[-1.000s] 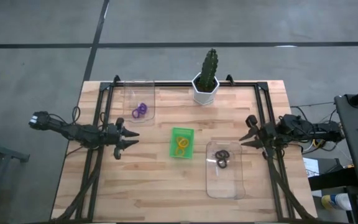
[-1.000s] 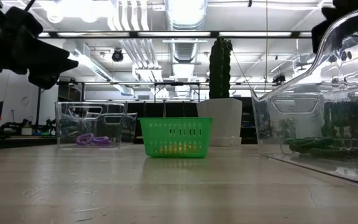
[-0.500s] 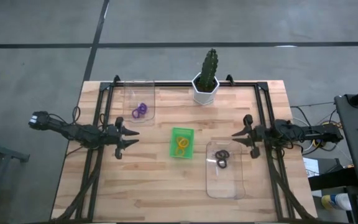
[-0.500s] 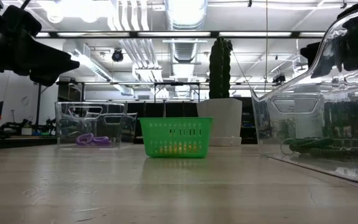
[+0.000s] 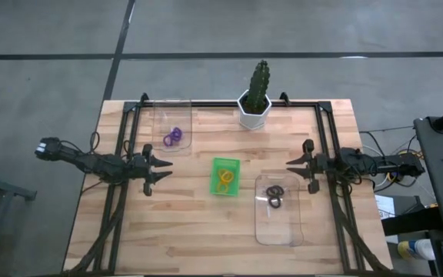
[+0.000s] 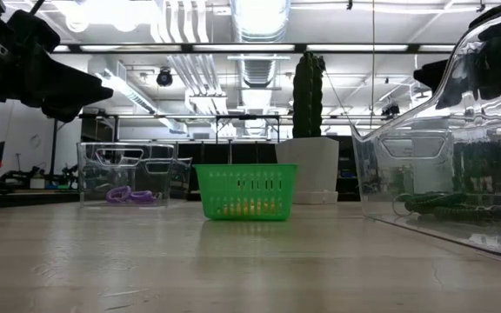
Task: Sort spring keychains
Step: Return to Home Position
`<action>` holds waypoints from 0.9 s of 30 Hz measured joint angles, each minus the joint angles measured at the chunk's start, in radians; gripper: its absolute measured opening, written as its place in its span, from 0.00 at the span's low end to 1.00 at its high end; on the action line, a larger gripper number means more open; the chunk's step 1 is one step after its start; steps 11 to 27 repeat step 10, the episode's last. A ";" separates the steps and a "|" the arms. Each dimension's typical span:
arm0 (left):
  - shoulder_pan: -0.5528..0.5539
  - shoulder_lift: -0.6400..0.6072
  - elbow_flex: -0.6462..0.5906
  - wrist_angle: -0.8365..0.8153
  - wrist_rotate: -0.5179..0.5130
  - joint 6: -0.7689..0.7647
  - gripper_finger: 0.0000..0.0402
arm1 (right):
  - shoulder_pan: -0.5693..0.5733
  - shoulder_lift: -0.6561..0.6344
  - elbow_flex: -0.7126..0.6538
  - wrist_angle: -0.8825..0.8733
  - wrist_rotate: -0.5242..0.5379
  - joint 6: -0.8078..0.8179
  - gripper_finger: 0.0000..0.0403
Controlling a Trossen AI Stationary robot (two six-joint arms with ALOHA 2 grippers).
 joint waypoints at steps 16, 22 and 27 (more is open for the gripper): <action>0.000 0.000 0.000 -0.001 -0.003 -0.014 0.35 | 0.000 0.000 0.000 0.000 0.000 0.104 0.18; 0.000 0.000 0.000 -0.001 -0.003 -0.014 0.35 | 0.000 0.000 0.000 0.000 0.000 0.104 0.18; 0.000 0.000 0.000 -0.001 -0.003 -0.014 0.35 | 0.000 0.000 0.000 0.000 0.000 0.104 0.18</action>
